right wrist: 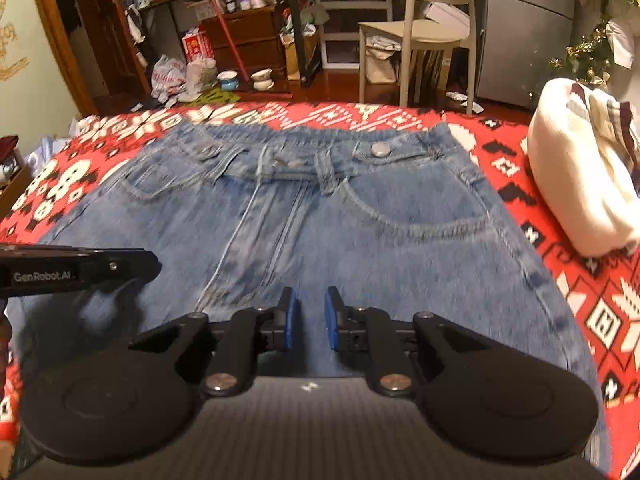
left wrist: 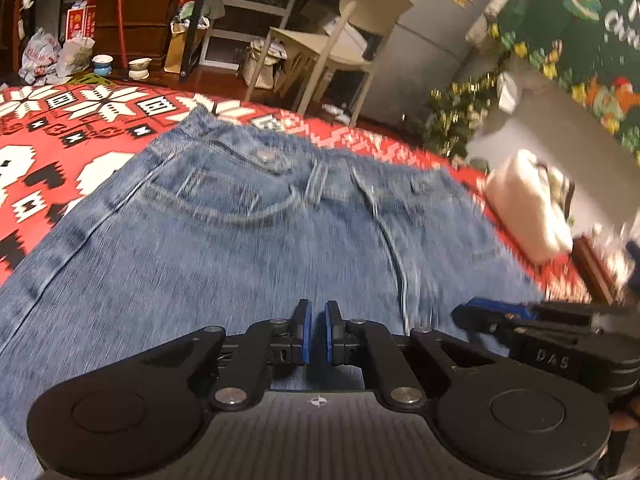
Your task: Fold clothes
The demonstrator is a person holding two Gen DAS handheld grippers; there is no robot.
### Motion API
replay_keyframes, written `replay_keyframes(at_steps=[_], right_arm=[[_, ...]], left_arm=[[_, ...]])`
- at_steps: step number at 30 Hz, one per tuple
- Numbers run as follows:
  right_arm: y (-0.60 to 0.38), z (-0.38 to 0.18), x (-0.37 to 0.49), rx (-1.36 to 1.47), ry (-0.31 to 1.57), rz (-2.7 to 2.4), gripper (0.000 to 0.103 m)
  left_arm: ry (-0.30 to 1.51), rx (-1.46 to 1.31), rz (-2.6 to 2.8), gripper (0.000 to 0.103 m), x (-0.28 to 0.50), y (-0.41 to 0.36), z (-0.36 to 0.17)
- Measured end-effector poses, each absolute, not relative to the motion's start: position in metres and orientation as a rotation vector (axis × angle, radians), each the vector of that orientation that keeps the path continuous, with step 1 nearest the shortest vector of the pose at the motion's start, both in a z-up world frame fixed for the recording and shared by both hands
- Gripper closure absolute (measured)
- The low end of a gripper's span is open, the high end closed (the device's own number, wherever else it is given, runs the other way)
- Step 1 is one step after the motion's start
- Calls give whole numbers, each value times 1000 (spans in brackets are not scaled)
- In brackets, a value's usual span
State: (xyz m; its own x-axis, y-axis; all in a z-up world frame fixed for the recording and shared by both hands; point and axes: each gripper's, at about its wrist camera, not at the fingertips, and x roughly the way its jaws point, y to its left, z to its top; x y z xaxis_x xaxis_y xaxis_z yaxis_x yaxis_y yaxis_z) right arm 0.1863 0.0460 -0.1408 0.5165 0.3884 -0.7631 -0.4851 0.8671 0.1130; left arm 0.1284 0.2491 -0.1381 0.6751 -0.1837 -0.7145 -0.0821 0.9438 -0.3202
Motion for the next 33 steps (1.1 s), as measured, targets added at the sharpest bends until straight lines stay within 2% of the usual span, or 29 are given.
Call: replay_keyframes(at_steps=[13,18,25,28,30,33], right_arm=[[21,-134,104,-157,958,504,86],[10,-122,90,-95,938,507,84],[12,-121,96,-45,903,518,79],[17,-117,103,-39,810,501,79],[21,-117,110,-46,768,516,79],[26,-127,121,-53,799,526,80]], left_arm=[[893,-316,-83,96,51,229,-135],[836,-339,-79,96,39,233,-122],[745,-381,-76,96,51,240,-118],[697,-385,-92,96,66,244,-116],[697,-383,-83,96,77,247,-118],[744,-379,-55,96,90,251,-131]])
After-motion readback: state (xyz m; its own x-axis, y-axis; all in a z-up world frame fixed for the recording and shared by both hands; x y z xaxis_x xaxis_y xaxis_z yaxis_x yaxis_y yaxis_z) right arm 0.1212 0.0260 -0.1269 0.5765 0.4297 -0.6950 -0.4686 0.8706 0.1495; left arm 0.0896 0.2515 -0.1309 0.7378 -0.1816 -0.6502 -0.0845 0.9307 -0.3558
